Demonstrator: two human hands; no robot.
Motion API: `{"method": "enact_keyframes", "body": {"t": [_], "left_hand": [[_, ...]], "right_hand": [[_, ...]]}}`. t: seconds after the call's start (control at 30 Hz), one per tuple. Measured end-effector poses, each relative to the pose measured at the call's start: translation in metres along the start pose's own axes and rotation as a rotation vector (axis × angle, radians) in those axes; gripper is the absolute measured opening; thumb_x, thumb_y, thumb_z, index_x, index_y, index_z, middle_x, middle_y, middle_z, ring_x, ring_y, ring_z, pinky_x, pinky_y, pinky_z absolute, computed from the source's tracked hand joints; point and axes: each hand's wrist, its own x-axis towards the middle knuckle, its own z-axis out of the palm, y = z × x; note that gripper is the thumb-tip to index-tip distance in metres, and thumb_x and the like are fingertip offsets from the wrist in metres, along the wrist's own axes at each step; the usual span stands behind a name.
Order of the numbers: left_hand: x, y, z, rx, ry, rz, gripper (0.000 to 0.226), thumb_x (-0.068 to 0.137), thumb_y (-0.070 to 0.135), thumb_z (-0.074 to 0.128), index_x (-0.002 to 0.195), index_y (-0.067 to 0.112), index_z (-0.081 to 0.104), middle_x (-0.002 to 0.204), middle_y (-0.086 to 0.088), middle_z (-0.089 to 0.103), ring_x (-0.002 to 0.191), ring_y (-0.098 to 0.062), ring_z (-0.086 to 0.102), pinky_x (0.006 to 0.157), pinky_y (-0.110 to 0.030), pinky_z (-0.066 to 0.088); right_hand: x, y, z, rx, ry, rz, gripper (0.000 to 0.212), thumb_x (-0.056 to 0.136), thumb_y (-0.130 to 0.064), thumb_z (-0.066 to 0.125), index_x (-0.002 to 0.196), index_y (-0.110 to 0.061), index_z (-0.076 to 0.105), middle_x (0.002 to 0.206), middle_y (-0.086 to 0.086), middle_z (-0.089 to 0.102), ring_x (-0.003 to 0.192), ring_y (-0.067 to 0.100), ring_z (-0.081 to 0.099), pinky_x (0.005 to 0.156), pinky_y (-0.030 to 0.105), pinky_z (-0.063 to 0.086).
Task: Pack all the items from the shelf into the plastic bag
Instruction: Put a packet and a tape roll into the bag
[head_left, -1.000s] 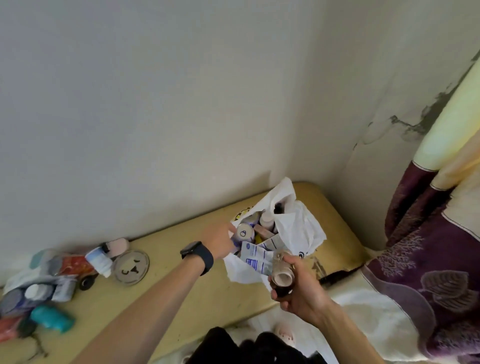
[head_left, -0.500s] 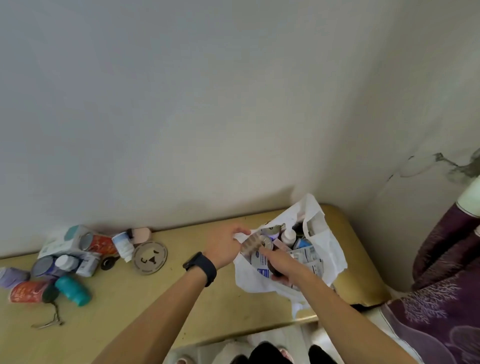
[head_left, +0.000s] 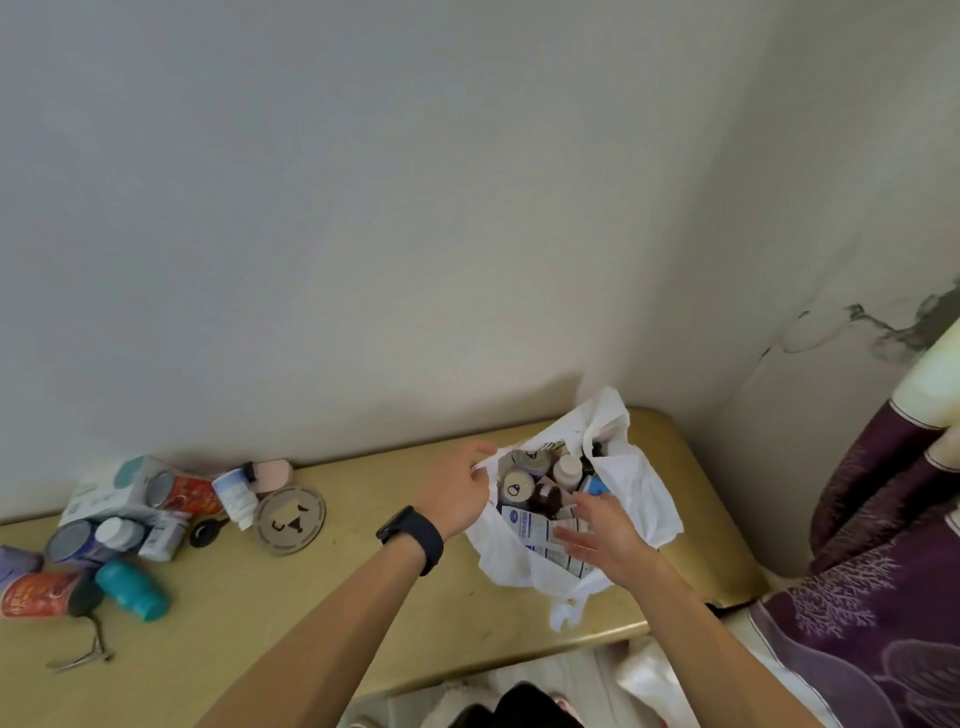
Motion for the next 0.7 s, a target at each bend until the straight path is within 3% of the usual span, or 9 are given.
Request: {"method": "enact_keyframes", "body": {"t": [0.1,0.2,0.27,0.33,0.4,0.47,0.57,0.7], "left_hand": [[-0.003,0.003,0.005,-0.099,-0.063,0.021,0.036,0.1,0.009,0.036,0.127,0.026,0.051,0.117,0.006,0.05,0.07,-0.01,0.069,0.05,-0.011,0.043],[-0.011,0.001,0.006,-0.162,-0.062,0.048,0.029,0.1,0.017,0.044,0.122,0.034,0.053,0.12,0.009,0.049,0.074,-0.01,0.07,0.062,-0.014,0.049],[-0.02,-0.007,0.001,-0.194,0.014,0.061,0.025,0.098,0.029,0.051,0.123,0.037,0.052,0.12,0.012,0.057,0.082,-0.008,0.068,0.075,-0.024,0.055],[-0.03,-0.021,-0.007,-0.218,0.1,0.045,0.026,0.097,0.034,0.055,0.123,0.034,0.053,0.116,0.015,0.061,0.088,-0.005,0.064,0.073,-0.02,0.054],[-0.045,-0.045,-0.016,-0.211,0.164,0.001,0.027,0.097,0.035,0.055,0.123,0.034,0.054,0.113,0.018,0.061,0.093,0.0,0.06,0.069,-0.011,0.049],[-0.063,-0.077,-0.025,-0.147,0.233,-0.055,0.028,0.097,0.036,0.055,0.124,0.032,0.056,0.114,0.017,0.062,0.1,0.001,0.058,0.076,-0.012,0.044],[-0.095,-0.13,-0.037,-0.056,0.299,-0.207,0.03,0.097,0.033,0.055,0.126,0.028,0.056,0.118,0.013,0.061,0.106,-0.003,0.054,0.085,-0.019,0.041],[-0.138,-0.195,-0.051,-0.005,0.362,-0.412,0.033,0.096,0.032,0.054,0.128,0.028,0.053,0.123,0.009,0.058,0.11,-0.007,0.051,0.091,-0.022,0.041]], "right_hand": [[-0.004,-0.002,-0.009,-0.018,0.041,-0.057,0.043,0.097,-0.028,0.058,0.135,-0.026,0.037,0.116,0.004,0.057,0.094,0.03,0.071,0.075,0.039,0.057],[-0.02,-0.007,-0.015,-0.034,0.007,-0.102,0.035,0.1,-0.03,0.053,0.133,-0.021,0.046,0.124,0.005,0.058,0.099,0.03,0.069,0.072,0.037,0.054],[-0.037,-0.011,-0.011,-0.164,0.039,-0.227,0.036,0.1,-0.035,0.053,0.134,-0.024,0.051,0.12,-0.001,0.063,0.1,0.022,0.069,0.075,0.033,0.053],[-0.058,-0.016,0.0,-0.338,0.055,-0.437,0.031,0.099,-0.038,0.054,0.129,-0.033,0.058,0.12,-0.011,0.064,0.103,0.008,0.065,0.081,0.026,0.05],[-0.079,-0.018,0.015,-0.471,0.044,-0.645,0.023,0.098,-0.034,0.056,0.12,-0.037,0.063,0.119,-0.02,0.062,0.104,-0.003,0.06,0.081,0.013,0.046],[-0.093,-0.018,0.035,-0.624,0.039,-0.864,0.021,0.096,-0.032,0.058,0.115,-0.037,0.065,0.12,-0.021,0.061,0.108,-0.004,0.057,0.083,0.008,0.044],[-0.099,-0.01,0.076,-0.889,0.011,-1.102,0.023,0.093,-0.038,0.059,0.113,-0.033,0.068,0.125,-0.016,0.06,0.119,0.005,0.049,0.1,0.018,0.036],[-0.083,0.018,0.141,-1.024,-0.217,-1.156,0.034,0.088,-0.045,0.056,0.116,-0.03,0.067,0.122,-0.013,0.058,0.115,0.006,0.046,0.101,0.009,0.026]]}}
